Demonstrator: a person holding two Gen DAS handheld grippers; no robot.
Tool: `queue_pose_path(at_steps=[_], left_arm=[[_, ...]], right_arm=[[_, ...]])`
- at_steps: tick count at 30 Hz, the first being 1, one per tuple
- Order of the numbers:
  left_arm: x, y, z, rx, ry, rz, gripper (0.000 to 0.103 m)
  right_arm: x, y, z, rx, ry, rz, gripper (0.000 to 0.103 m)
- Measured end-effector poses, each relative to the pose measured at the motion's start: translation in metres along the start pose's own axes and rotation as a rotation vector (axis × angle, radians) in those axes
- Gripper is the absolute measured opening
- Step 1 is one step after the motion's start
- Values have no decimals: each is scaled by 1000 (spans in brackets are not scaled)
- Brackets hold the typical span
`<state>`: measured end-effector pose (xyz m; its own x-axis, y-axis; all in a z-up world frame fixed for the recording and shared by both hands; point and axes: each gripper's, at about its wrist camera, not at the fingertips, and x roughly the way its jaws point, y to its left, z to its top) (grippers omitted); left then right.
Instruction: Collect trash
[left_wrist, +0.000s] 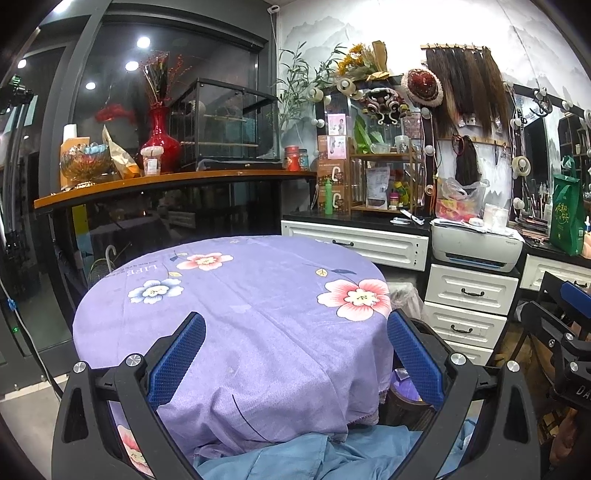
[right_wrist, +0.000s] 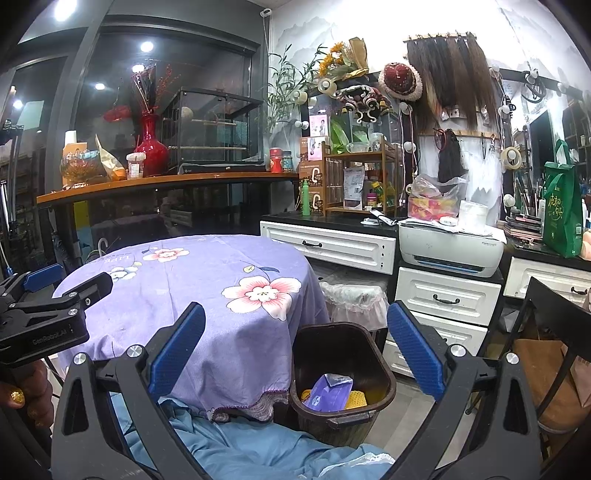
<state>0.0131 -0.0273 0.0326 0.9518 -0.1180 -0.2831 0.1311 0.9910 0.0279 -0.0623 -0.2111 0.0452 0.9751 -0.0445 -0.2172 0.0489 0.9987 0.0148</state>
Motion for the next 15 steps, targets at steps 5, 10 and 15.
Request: queue_pose_path(at_steps=[5, 10, 15], left_arm=[[1, -2, -1, 9, 6, 2, 98], [1, -3, -2, 10, 7, 5, 98], [1, -3, -2, 10, 8, 5, 98]], right_arm=[[-1, 2, -4, -1, 2, 2, 97], [-1, 2, -9, -1, 6, 4, 97], [1, 1, -10, -1, 9, 6, 97]])
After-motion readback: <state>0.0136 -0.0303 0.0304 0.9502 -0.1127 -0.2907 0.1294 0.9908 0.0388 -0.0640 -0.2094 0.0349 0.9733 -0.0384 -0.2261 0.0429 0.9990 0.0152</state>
